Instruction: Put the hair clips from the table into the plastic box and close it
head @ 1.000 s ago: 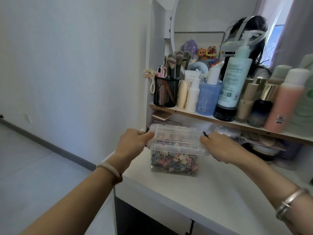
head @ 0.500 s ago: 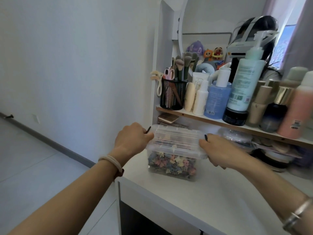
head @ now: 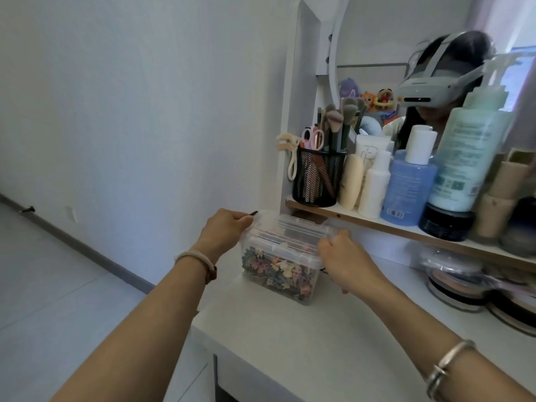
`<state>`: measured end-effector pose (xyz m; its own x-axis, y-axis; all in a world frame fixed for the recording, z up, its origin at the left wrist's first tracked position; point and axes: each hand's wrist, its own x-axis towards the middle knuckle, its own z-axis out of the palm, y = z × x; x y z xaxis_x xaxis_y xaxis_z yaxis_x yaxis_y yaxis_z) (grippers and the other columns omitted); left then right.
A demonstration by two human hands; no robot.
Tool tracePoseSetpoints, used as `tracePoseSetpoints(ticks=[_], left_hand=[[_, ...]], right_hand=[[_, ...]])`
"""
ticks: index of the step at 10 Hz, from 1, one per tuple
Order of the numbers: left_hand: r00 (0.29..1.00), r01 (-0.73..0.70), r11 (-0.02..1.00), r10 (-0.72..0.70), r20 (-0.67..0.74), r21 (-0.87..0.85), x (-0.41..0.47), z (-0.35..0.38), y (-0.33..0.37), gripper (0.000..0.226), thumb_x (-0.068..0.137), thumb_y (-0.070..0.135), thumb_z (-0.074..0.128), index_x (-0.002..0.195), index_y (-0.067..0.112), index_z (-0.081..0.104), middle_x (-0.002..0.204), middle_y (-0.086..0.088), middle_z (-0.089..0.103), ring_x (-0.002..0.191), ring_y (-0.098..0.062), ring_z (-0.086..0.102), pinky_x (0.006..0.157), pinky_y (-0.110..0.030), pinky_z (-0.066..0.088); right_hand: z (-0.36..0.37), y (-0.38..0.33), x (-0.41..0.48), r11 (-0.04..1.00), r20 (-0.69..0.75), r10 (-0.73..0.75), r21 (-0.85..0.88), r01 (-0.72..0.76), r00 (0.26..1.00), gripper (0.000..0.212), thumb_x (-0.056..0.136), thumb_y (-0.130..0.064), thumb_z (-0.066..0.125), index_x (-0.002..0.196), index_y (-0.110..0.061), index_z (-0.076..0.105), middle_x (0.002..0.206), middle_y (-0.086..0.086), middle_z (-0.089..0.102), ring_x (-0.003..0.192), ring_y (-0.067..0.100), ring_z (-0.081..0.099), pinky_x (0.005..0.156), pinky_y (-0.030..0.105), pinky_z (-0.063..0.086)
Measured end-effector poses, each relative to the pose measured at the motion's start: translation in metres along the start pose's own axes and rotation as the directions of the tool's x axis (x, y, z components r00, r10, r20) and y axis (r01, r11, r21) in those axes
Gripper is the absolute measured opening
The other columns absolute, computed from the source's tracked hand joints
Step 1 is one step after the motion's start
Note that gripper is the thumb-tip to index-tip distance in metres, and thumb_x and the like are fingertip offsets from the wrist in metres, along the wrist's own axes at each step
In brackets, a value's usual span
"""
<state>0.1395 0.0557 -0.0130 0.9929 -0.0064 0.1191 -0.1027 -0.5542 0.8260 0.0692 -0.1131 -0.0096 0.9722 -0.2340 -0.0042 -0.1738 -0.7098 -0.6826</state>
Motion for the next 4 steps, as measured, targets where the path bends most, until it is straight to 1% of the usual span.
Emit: tracePoseSetpoints(ticks=[1,2,3,4], left_hand=[[1.0,0.01,0.999,-0.009,0.011,-0.036,0.01,0.001,-0.002,0.028,0.094,0.027,0.047,0.106,0.013,0.068,0.096,-0.012,0.06,0.09,-0.027,0.052,0.083,-0.035,0.043],[1.0,0.011,0.998,-0.012,-0.004,-0.063,0.013,0.005,-0.005,0.034,0.093,0.031,0.048,0.114,0.012,0.066,0.106,-0.013,0.064,0.093,-0.028,0.054,0.079,-0.035,0.043],[0.979,-0.023,0.997,0.036,-0.201,0.069,0.011,0.009,-0.006,0.041,0.094,0.04,0.042,0.121,0.016,0.061,0.118,-0.01,0.064,0.106,-0.029,0.057,0.085,-0.032,0.042],[0.918,-0.034,0.984,-0.038,-0.395,-0.172,-0.011,0.001,-0.014,0.039,0.096,0.038,0.036,0.121,0.013,0.05,0.117,-0.011,0.058,0.101,-0.025,0.054,0.084,-0.031,0.04]], right_hand=[[0.004,0.002,0.005,0.998,-0.016,0.007,0.065,-0.006,1.0,0.032,0.099,-0.027,0.028,0.123,-0.007,0.03,0.088,0.005,0.051,0.076,0.02,0.052,0.069,0.036,0.047],[0.005,0.006,0.009,0.995,-0.042,0.01,0.102,-0.005,0.999,0.028,0.098,-0.028,0.031,0.119,-0.011,0.03,0.085,0.003,0.053,0.073,0.017,0.052,0.064,0.033,0.045],[0.007,0.011,0.011,0.991,-0.021,0.019,0.133,-0.016,1.0,0.037,0.097,-0.033,0.032,0.126,-0.011,0.029,0.097,0.009,0.057,0.079,0.021,0.053,0.058,0.029,0.043],[-0.002,0.012,0.004,0.99,-0.018,0.013,0.139,-0.01,1.0,0.05,0.096,-0.047,0.029,0.129,-0.01,0.029,0.078,0.005,0.058,0.064,0.015,0.053,0.048,0.026,0.036]])
